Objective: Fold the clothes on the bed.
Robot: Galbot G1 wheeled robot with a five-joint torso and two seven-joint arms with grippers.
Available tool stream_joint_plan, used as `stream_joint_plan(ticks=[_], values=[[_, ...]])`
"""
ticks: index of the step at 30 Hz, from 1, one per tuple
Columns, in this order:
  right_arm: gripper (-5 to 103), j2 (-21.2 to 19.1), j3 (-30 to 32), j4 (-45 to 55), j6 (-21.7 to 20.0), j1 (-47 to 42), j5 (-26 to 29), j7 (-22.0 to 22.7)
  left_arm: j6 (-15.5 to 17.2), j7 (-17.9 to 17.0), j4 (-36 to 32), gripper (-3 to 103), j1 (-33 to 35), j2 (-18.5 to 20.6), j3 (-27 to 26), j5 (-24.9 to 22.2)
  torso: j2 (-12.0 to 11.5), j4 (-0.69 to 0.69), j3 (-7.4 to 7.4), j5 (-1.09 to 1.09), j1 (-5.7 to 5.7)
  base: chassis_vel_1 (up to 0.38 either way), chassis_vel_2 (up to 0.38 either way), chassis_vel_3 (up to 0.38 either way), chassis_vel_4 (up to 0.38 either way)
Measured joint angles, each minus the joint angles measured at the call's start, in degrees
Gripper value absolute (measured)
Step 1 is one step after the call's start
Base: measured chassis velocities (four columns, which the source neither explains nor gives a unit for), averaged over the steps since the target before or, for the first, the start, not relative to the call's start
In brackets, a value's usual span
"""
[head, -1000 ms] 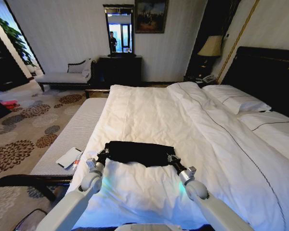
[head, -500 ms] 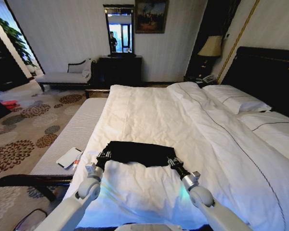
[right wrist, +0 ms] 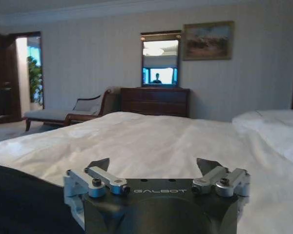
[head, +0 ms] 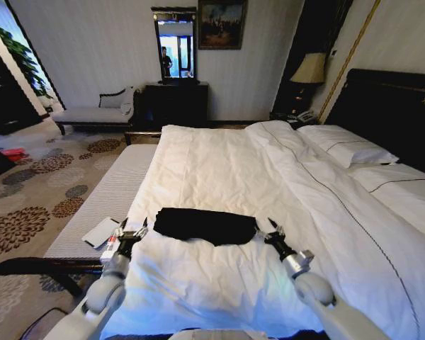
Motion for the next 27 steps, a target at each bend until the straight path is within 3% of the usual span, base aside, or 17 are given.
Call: stream_joint_plan(ticks=[6, 7, 11, 16, 23, 27], values=[[100, -5.36, -7.74, -6.51, 1.90, 12.33, -2.08, -2.89, -7.09, 8.07, -2.14, 100, 13.50, -5.81, -9.34, 5.41, 0.00, 0.03, 0.00, -0.01, 0.00, 0.000, 0.000, 0.000, 0.000], [100, -5.36, -7.74, -6.51, 1.90, 12.33, -2.08, -2.89, -7.09, 8.07, -2.14, 100, 13.50, -5.81, -9.34, 5.41, 0.00, 0.03, 0.00, -0.01, 0.00, 0.000, 0.000, 0.000, 0.000], [100, -6.62, -13.03, -9.57, 2.30, 17.88, -2.90, -3.15, -12.09, 11.78, -3.63, 100, 18.17, -7.63, -12.76, 7.55, 0.00, -0.02, 0.00, 0.02, 0.00, 0.000, 0.000, 0.000, 0.000], [100, -7.40, -17.13, -12.65, 3.36, 21.91, -5.19, -4.02, -15.44, 13.51, -6.13, 100, 21.19, -7.95, -13.80, 7.92, 0.00, -0.01, 0.00, 0.01, 0.01, 0.000, 0.000, 0.000, 0.000], [100, -6.73, -17.09, -15.56, 4.72, 21.99, -8.75, -4.64, -19.25, 15.27, -8.60, 100, 24.27, -7.35, -11.85, 9.56, 0.00, -0.05, 0.00, 0.01, 0.01, 0.000, 0.000, 0.000, 0.000], [100, -5.81, -18.36, -17.00, 4.89, 23.26, -9.36, -4.76, -19.87, 15.40, -8.80, 100, 25.22, -7.54, -10.76, 10.69, 0.00, 0.02, 0.00, 0.01, 0.01, 0.000, 0.000, 0.000, 0.000]])
